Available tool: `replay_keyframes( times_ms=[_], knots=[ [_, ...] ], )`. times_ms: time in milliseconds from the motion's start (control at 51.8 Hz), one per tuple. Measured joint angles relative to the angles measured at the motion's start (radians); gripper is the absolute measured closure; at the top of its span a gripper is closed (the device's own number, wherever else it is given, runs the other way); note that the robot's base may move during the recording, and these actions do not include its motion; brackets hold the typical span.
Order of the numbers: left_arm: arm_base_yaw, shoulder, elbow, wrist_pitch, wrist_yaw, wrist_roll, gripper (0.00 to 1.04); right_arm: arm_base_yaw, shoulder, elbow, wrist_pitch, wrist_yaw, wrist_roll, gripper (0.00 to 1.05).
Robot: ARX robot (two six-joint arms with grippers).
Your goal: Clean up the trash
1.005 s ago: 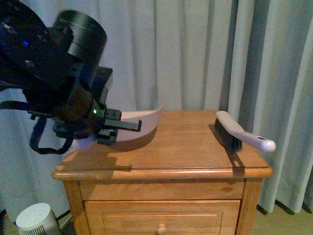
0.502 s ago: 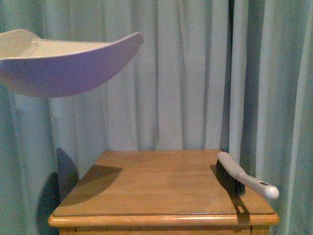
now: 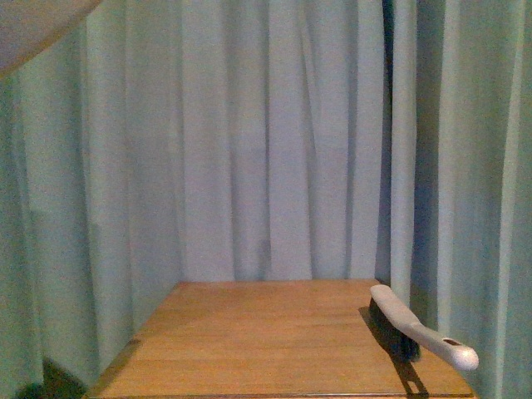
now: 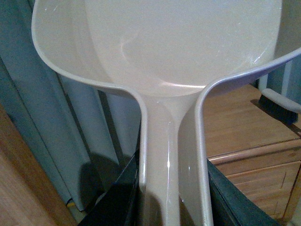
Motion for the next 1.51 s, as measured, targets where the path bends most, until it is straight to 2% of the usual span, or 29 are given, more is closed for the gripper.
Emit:
replay_keyframes(
  times_ms=[309, 348, 367, 406, 444, 560, 753, 1005, 1140, 1256, 1507],
  knots=[
    [0.023, -0.030, -0.068, 0.014, -0.018, -0.022, 0.77, 0.000, 0.000, 0.000, 0.000, 0.000, 0.000, 0.07],
    [0.023, -0.033, -0.068, 0.014, -0.018, -0.022, 0.77, 0.015, 0.018, 0.010, -0.037, 0.055, -0.005, 0.07],
    [0.023, -0.034, -0.068, 0.014, -0.018, -0.022, 0.77, 0.050, 0.056, 0.040, -0.112, 0.132, -0.006, 0.07],
    [0.023, -0.034, -0.068, 0.014, -0.018, -0.022, 0.77, 0.095, 0.135, 0.080, -0.179, 0.222, -0.007, 0.07],
    [0.023, -0.034, -0.068, 0.014, -0.018, -0.022, 0.77, 0.136, 0.224, 0.113, -0.182, 0.252, -0.008, 0.07],
    [0.023, -0.034, -0.068, 0.014, -0.020, -0.022, 0.77, 0.183, 0.422, 0.210, -0.132, 0.203, 0.001, 0.07],
    [0.023, -0.035, -0.068, 0.014, -0.021, -0.022, 0.77, 0.190, 0.811, 0.487, -0.075, 0.105, 0.031, 0.07],
    [0.023, -0.035, -0.068, 0.014, -0.021, -0.022, 0.77, 0.219, 1.365, 0.982, -0.253, 0.143, 0.078, 0.07],
    [0.023, -0.035, -0.068, 0.014, -0.021, -0.022, 0.77, 0.251, 1.529, 1.176, -0.316, 0.142, 0.137, 0.07],
    [0.023, -0.035, -0.068, 0.014, -0.021, -0.022, 0.77, 0.282, 1.660, 1.307, -0.378, 0.162, 0.186, 0.07],
    [0.023, -0.035, -0.068, 0.014, -0.021, -0.022, 0.77, 0.298, 1.860, 1.447, -0.428, 0.168, 0.289, 0.07]
  ],
)
